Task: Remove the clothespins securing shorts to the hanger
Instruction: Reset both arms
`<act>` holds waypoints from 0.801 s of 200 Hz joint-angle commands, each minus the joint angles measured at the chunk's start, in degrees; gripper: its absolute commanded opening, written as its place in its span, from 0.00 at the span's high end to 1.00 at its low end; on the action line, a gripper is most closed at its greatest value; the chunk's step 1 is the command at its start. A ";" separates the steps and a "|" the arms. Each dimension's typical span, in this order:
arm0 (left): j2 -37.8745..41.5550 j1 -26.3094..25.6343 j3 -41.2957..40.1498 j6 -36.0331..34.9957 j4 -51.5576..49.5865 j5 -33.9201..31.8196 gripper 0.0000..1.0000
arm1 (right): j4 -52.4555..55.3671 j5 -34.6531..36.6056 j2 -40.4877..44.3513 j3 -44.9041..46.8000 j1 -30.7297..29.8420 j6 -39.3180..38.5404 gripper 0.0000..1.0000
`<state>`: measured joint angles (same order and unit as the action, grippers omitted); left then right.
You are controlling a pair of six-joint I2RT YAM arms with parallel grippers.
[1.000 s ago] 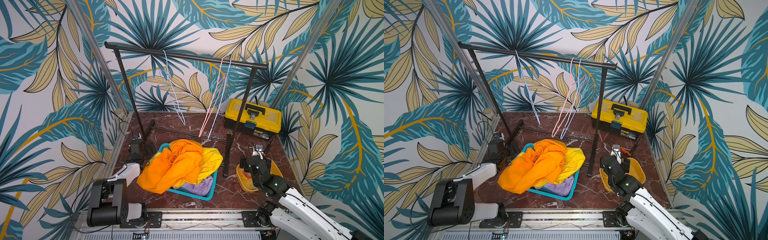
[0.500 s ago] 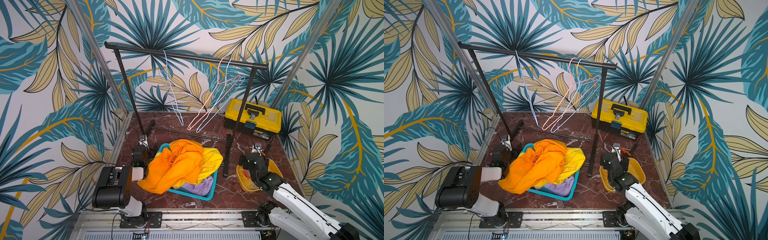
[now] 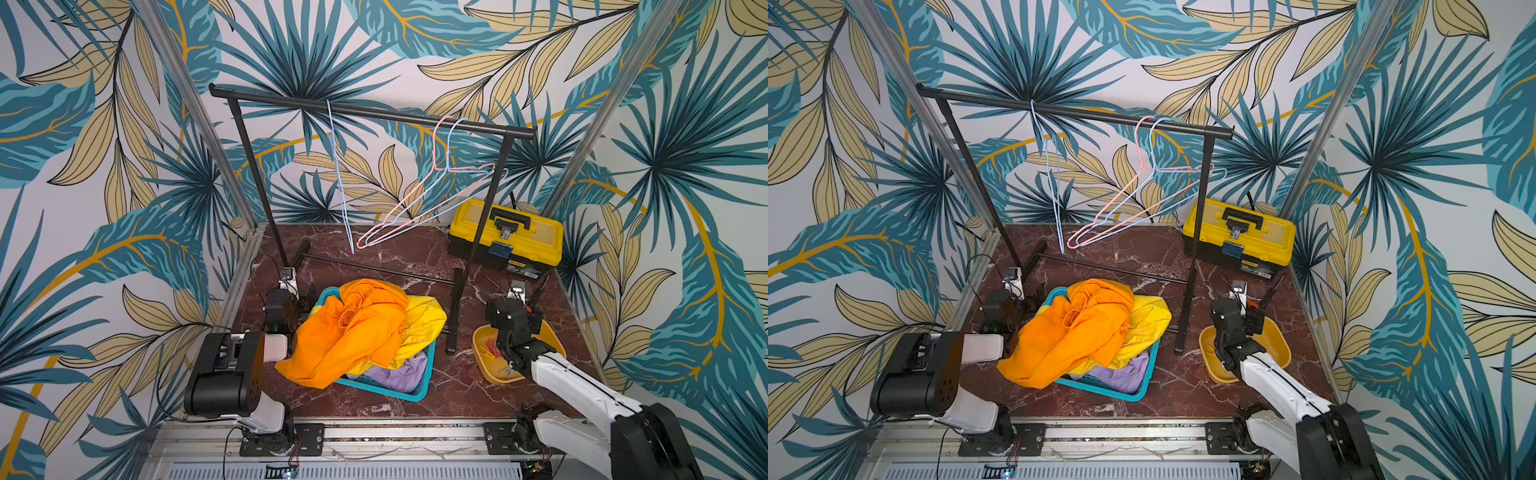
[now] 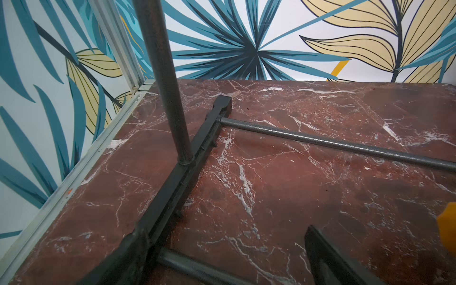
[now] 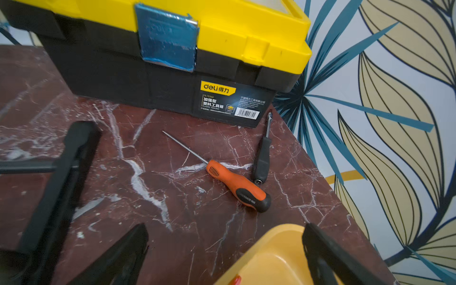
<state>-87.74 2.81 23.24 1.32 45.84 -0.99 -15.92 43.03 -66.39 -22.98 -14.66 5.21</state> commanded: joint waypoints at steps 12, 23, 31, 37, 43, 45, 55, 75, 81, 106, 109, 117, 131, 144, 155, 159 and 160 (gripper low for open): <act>0.18 -0.44 -0.22 -0.12 2.99 1.65 0.00 | -19.86 3.82 -9.65 -0.75 2.64 -6.32 0.00; 0.18 -0.44 -0.22 -0.11 2.98 1.69 0.00 | -23.25 2.38 -10.84 -0.63 3.18 -6.55 0.00; 0.20 -0.55 -0.22 -0.09 2.96 1.70 0.01 | -27.00 1.28 -11.91 0.03 3.54 -6.98 0.00; 0.20 -0.52 -0.22 -0.09 2.93 1.55 0.00 | -30.38 1.18 -12.91 0.57 3.91 -6.87 0.00; 0.21 -0.52 -0.22 -0.19 2.93 1.56 0.00 | -32.52 0.37 -13.84 1.26 4.59 -5.82 0.01; 0.21 -0.57 -0.22 -0.18 2.93 1.53 0.00 | -33.37 -0.08 -14.27 1.49 4.98 -5.19 0.00; 0.16 -0.55 -0.22 -0.25 3.02 1.50 0.00 | -39.86 -2.24 -16.69 3.27 6.50 -5.44 0.01; 0.20 -0.61 -0.22 -0.26 2.93 1.43 0.00 | -36.35 -3.54 -14.61 3.28 6.86 -3.78 0.00; 0.21 -0.62 -0.22 -0.23 2.93 1.38 0.00 | -37.44 -4.17 -14.47 3.95 7.08 -3.86 0.01; 0.19 -0.70 -0.22 -0.34 2.93 1.28 0.00 | -38.82 -5.04 -14.39 4.74 7.18 -4.11 0.00; 0.20 -0.70 -0.22 -0.35 2.93 1.11 0.00 | -38.77 -5.22 -14.49 4.66 7.18 -4.20 0.01; 0.19 -0.77 -0.22 -0.34 3.01 1.12 0.00 | -38.89 -6.41 -14.85 4.55 7.27 -4.69 0.00; 0.19 -0.79 -0.22 -0.28 2.95 1.13 0.00 | -38.43 -8.48 -15.57 3.88 7.27 -5.56 0.00; 0.21 -0.81 -0.22 -0.35 2.96 1.18 0.00 | -36.51 -9.43 -15.45 3.00 7.68 -5.22 0.00; 0.20 -0.79 -0.22 -0.36 2.93 1.13 0.01 | -36.44 -10.81 -15.35 3.19 8.42 -4.72 0.00; 0.20 -0.79 -0.22 -0.33 2.93 1.07 0.00 | -36.82 -11.21 -15.28 3.43 8.62 -4.71 0.00; 0.20 -0.79 -0.22 -0.34 2.93 1.08 0.00 | -36.90 -11.30 -15.27 3.50 8.65 -4.65 0.01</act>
<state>-87.74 2.70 23.24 0.80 46.09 -1.06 -52.42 35.27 -81.52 -19.33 -7.18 0.36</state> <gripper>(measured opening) 0.995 0.994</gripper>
